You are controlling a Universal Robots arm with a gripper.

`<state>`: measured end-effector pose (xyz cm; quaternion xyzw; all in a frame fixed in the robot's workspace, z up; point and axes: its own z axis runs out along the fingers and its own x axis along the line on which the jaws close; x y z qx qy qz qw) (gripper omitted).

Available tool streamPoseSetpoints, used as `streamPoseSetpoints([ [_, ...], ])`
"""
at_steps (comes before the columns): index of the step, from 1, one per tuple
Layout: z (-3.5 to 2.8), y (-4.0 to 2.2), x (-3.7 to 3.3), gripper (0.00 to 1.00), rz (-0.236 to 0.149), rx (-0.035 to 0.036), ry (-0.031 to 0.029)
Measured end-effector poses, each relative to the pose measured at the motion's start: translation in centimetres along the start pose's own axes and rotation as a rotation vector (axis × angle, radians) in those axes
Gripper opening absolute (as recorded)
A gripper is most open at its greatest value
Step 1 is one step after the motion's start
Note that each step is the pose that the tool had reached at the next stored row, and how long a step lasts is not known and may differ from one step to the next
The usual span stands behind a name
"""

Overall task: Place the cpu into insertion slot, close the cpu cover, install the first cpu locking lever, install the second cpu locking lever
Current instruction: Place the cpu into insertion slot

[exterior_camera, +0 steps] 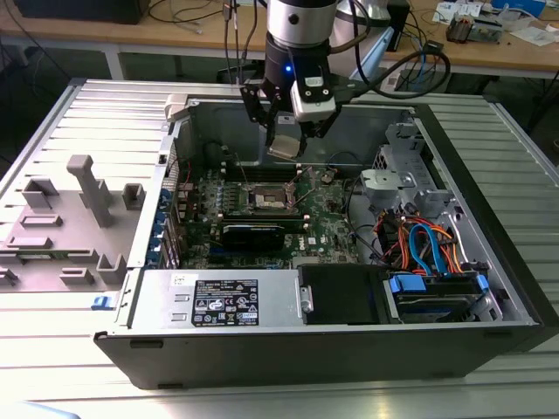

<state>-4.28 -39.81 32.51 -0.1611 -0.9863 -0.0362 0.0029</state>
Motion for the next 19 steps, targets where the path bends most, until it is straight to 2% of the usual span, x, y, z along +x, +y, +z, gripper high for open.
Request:
streamPoseSetpoints([
  [19, 0.08, 0.0, 0.0, 0.55, 0.079, -0.0012, -0.0057],
])
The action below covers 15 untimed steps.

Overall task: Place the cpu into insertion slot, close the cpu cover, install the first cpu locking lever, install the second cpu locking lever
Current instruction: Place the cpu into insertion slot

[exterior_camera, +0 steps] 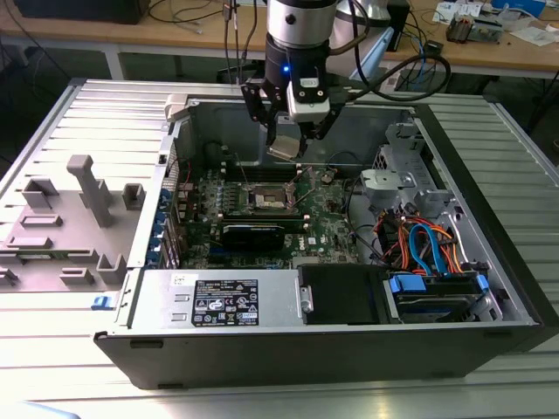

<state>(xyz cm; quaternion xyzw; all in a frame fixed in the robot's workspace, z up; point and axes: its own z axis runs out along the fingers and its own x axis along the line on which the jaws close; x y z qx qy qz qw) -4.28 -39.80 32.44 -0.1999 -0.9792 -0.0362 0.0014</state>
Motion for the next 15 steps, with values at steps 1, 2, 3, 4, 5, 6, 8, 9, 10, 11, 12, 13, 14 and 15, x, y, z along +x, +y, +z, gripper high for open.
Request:
streamPoseSetpoints([
  [1, 0.01, 0.0, 0.0, 0.55, 0.007, -0.0001, -0.0005],
  [2, 0.02, 0.0, 0.0, 0.55, 0.017, -0.0003, -0.0012],
  [3, 0.03, 0.0, 0.0, 0.55, 0.026, -0.0005, -0.0018],
  [4, 0.04, 0.0, 0.0, 0.55, 0.032, -0.0006, -0.0022],
  [5, 0.05, 0.0, 0.0, 0.55, 0.037, -0.0007, -0.0026],
  [6, 0.05, 0.0, 0.0, 0.55, 0.042, -0.0008, -0.003],
  [8, 0.07, -0.01, 0.0, 0.55, 0.054, -0.0009, -0.0038],
  [9, 0.07, 0.0, 0.0, 0.55, 0.058, -0.001, -0.0041],
  [10, 0.08, -0.01, 0.0, 0.55, 0.065, -0.0011, -0.0046],
  [11, 0.09, -0.01, 0.0, 0.55, 0.071, -0.0012, -0.005],
  [12, 0.09, -0.01, 0.0, 0.55, 0.075, -0.0013, -0.0053],
  [13, 0.09, -0.01, 0.0, 0.55, 0.078, -0.0012, -0.0055],
  [14, 0.1, -0.01, 0.0, 0.55, 0.083, -0.0014, -0.0059],
  [15, 0.11, -0.01, 0.0, 0.55, 0.088, -0.0014, -0.0062],
])
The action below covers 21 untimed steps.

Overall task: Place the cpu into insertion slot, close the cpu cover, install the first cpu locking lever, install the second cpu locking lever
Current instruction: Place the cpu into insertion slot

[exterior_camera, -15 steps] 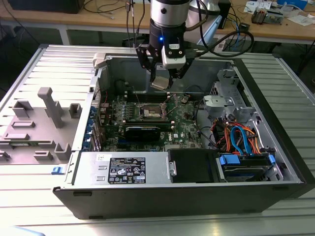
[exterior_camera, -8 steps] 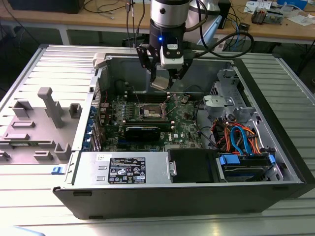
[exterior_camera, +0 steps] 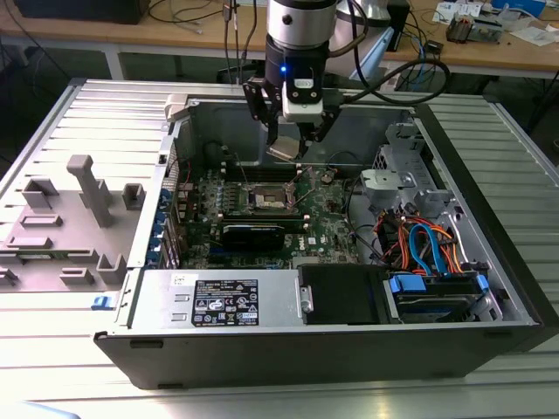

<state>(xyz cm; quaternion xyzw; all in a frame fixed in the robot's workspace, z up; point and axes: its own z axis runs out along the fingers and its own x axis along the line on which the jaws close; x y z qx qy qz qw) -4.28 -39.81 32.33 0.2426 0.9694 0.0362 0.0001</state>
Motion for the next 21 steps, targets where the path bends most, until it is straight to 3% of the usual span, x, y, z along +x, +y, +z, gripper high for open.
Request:
streamPoseSetpoints([
  [8, 0.04, 0.0, 0.0, 0.55, 0.03, -0.0004, -0.0021],
  [13, 0.11, -0.01, 0.0, 0.55, 0.086, -0.0014, -0.0062],
  [21, 0.14, -0.01, 0.0, 0.55, 0.11, -0.0018, -0.0078],
])
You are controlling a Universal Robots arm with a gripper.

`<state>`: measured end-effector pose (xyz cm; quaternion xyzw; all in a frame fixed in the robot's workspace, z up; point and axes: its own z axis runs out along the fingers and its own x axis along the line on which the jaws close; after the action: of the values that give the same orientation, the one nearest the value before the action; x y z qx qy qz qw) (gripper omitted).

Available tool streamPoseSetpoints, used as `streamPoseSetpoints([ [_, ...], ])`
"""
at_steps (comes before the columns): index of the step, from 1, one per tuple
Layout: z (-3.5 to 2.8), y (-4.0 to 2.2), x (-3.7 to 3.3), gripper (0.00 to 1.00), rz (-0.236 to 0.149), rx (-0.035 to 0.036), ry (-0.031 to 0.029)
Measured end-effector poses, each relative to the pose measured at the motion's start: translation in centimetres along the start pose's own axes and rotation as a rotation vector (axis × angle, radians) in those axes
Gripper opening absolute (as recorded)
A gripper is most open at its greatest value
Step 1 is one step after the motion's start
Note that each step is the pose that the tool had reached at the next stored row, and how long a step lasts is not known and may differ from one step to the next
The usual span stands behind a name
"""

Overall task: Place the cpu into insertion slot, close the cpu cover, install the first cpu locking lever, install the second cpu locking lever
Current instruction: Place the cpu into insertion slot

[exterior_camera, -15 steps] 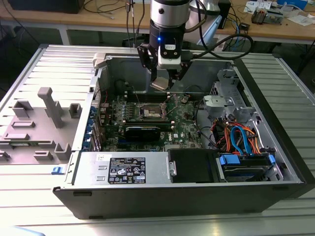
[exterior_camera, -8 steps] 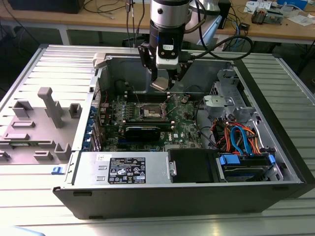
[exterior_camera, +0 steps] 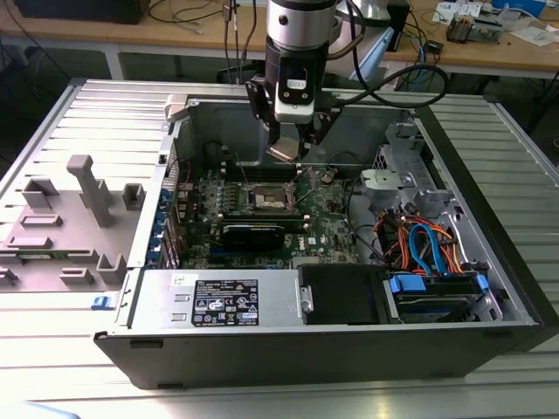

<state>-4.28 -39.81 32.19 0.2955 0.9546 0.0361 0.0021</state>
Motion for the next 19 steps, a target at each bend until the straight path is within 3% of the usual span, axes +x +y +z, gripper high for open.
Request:
streamPoseSetpoints([
  [19, 0.08, -0.01, 0.0, 0.55, 0.064, -0.0011, -0.0046],
])
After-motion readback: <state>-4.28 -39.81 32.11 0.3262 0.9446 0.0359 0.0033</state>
